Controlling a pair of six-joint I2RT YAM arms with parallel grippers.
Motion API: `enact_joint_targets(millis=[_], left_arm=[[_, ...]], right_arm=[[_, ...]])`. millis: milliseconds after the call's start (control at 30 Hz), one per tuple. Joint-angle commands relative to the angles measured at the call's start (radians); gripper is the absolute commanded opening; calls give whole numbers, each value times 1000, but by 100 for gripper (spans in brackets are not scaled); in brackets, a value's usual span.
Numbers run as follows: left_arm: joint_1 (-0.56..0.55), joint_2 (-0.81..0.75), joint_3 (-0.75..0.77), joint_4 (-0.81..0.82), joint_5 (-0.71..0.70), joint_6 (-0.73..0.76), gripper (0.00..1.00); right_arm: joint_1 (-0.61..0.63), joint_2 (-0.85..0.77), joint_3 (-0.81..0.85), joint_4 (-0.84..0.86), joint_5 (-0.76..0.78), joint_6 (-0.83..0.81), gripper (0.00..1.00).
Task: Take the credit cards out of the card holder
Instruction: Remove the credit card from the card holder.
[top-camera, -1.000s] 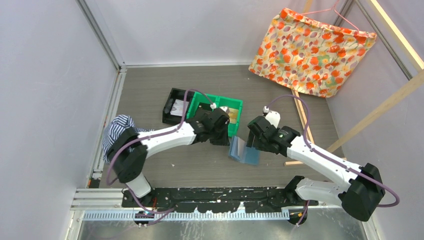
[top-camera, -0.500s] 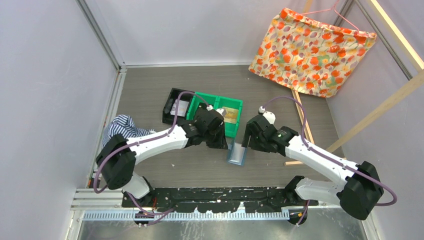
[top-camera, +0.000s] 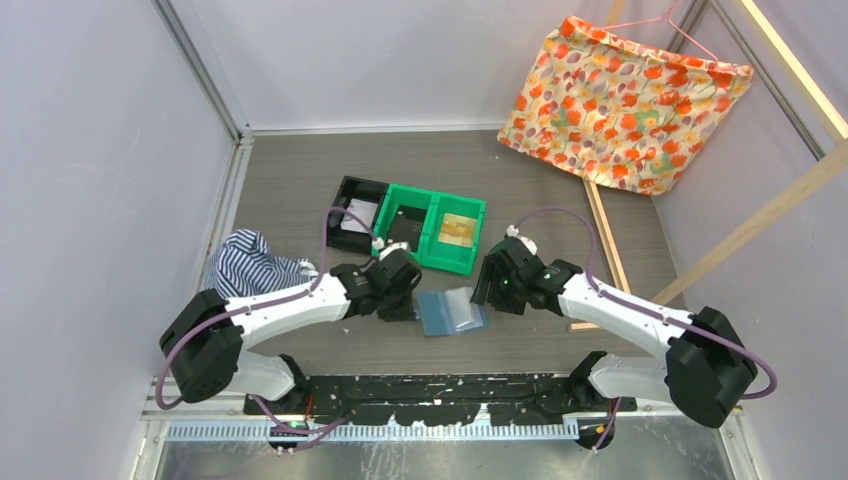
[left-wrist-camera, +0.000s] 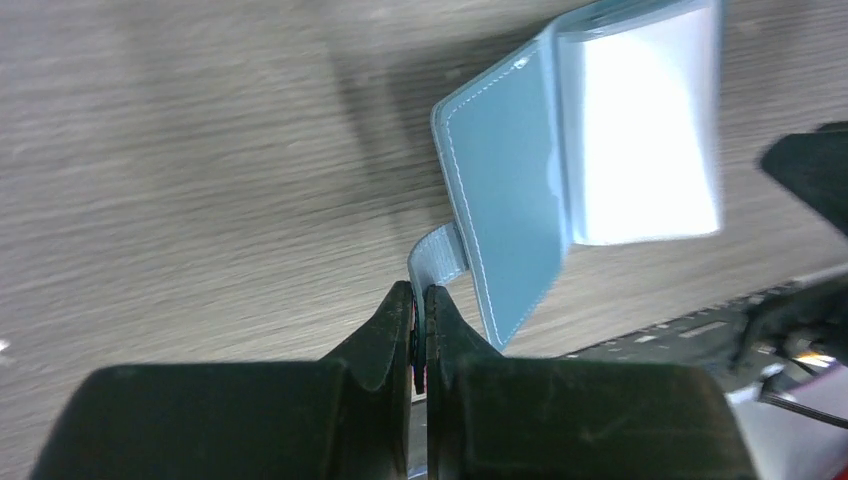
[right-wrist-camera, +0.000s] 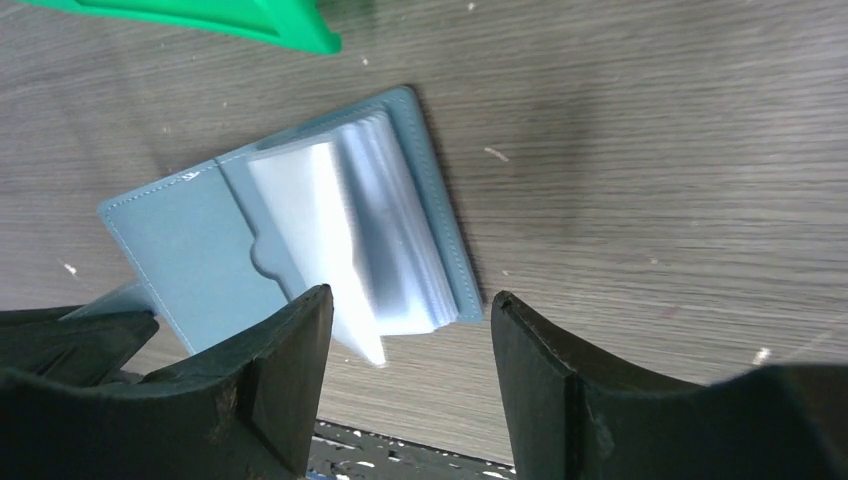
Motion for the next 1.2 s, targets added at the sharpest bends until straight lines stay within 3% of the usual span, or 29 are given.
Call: enact_joint_targets(millis=[0, 233, 600, 867, 1167], left_arm=[[2, -57, -63, -58, -93, -24, 1], [2, -22, -90, -62, -116, 19, 1], [2, 54, -78, -29, -91, 41, 1], [2, 64, -70, -21, -88, 56, 1], [4, 70, -43, -43, -89, 72, 1]], right_arm=[[-1, 15, -43, 134, -120, 53, 64], [-1, 57, -73, 234, -189, 59, 63], [-1, 96, -107, 363, -284, 61, 54], [-2, 153, -88, 444, -386, 40, 26], [13, 197, -33, 485, -492, -16, 13]])
